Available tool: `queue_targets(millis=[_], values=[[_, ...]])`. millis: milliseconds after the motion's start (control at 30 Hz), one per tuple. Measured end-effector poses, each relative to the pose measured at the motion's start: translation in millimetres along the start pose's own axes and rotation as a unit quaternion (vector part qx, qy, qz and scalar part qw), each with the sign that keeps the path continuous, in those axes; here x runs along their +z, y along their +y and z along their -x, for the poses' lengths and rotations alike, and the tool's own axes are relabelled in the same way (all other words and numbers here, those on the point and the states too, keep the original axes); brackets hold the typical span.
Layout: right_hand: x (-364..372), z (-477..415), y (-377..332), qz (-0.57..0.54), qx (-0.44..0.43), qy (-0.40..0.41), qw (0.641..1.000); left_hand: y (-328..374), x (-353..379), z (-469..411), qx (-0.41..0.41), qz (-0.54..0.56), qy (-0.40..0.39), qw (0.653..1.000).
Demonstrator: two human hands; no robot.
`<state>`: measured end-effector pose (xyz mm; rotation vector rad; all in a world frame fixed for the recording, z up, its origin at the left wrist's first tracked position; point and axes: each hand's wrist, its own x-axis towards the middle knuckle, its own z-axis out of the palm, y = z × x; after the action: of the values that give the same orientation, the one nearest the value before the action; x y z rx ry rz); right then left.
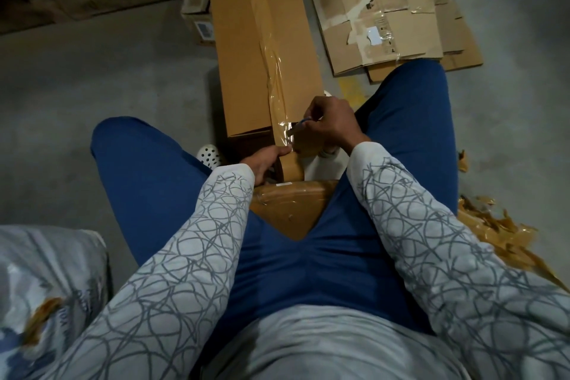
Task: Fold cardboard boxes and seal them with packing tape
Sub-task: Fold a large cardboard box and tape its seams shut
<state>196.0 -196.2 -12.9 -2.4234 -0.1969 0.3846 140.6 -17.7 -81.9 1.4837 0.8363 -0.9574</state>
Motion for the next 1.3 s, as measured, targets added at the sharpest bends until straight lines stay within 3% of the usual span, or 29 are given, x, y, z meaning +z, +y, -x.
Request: queue_targets(millis=[833, 1000, 1133, 1300], values=[[22.5, 9.4, -13.8, 0.140, -0.077, -0.004, 0.987, 2.5, 0.5, 2.6, 0.012, -0.049, 0.027, 0.998], [29.6, 9.5, -14.9, 0.164, -0.079, -0.036, 0.983, 2.8, 3.5, 9.6, 0.028, -0.067, 0.023, 0.997], [40.9, 14.7, -18.3, 0.216, -0.061, -0.123, 0.967, 2.9, 10.6, 15.6, 0.033, -0.163, -0.007, 0.986], [45.2, 19.7, -12.4, 0.260, 0.040, -0.164, 0.951, -1.0, 4.4, 10.2, 0.056, -0.224, 0.057, 0.971]])
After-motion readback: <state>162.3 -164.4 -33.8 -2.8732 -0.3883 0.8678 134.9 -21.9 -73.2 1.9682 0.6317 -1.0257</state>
